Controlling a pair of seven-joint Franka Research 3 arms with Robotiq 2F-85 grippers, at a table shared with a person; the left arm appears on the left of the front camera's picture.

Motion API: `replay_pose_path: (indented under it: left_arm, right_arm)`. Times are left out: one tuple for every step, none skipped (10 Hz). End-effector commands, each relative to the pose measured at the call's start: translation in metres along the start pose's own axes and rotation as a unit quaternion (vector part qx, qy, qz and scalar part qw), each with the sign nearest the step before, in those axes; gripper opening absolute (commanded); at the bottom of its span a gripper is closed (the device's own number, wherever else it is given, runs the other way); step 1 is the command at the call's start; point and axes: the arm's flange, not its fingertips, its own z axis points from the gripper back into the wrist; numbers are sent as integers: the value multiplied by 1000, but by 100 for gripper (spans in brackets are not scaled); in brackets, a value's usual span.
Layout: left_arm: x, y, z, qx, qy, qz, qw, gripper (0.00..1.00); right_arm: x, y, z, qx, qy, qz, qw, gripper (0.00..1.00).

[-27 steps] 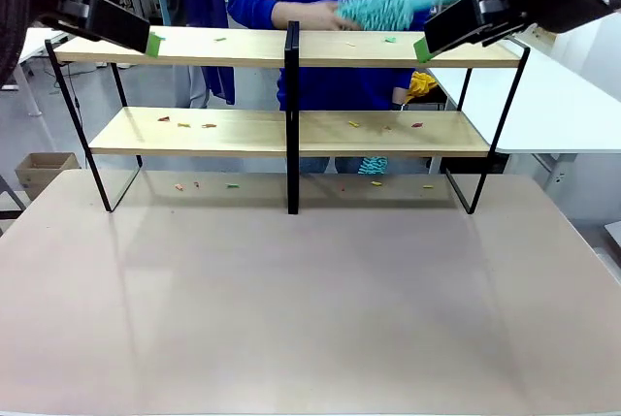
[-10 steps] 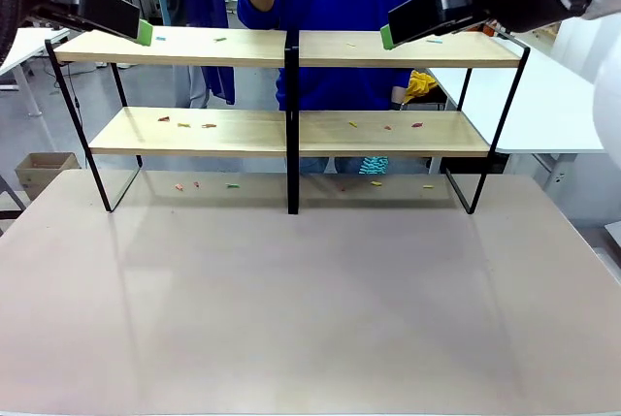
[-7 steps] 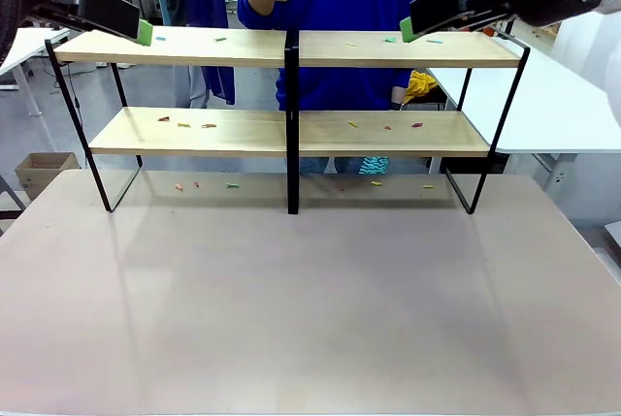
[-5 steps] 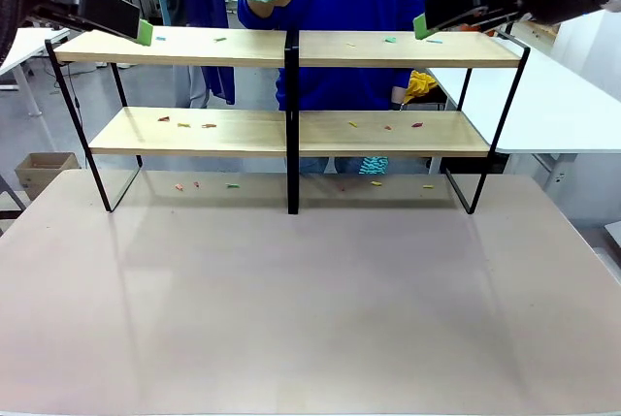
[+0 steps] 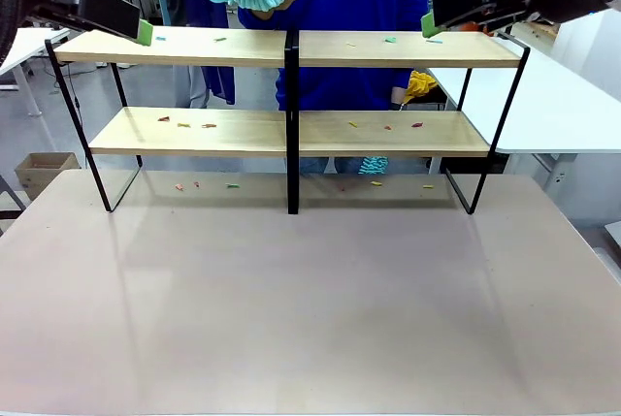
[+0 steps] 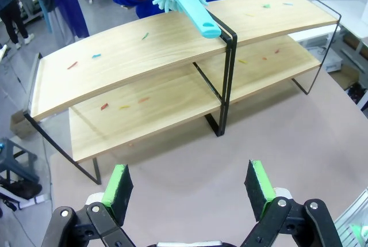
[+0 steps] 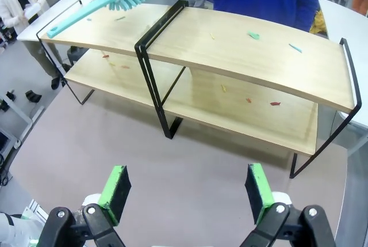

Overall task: Clean the shelves.
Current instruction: Pick up the Duster when the human hands it over.

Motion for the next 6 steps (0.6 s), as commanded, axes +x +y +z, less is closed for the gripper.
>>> replay_pose_path:
  left_arm:
    - [0, -1, 0, 1, -2, -3, 1000, 100]
    - [0, -1, 0, 1, -2, -3, 1000, 100]
    - [0, -1, 0, 1, -2, -3, 1000, 100]
    - [0, -1, 0, 1, -2, -3, 1000, 100]
    - [0, -1, 0, 1, -2, -3, 1000, 100]
    - [0, -1, 0, 1, -2, -3, 1000, 100]
  right_arm:
    - [1, 0, 2, 0, -3, 0, 1000, 100]
    - [1, 0, 2, 0, -3, 0, 1000, 100]
    - [1, 0, 2, 0, -3, 0, 1000, 100]
    - [1, 0, 2, 0, -3, 0, 1000, 100]
    - [1, 0, 2, 0, -3, 0, 1000, 100]
    - [1, 0, 2, 0, -3, 0, 1000, 100]
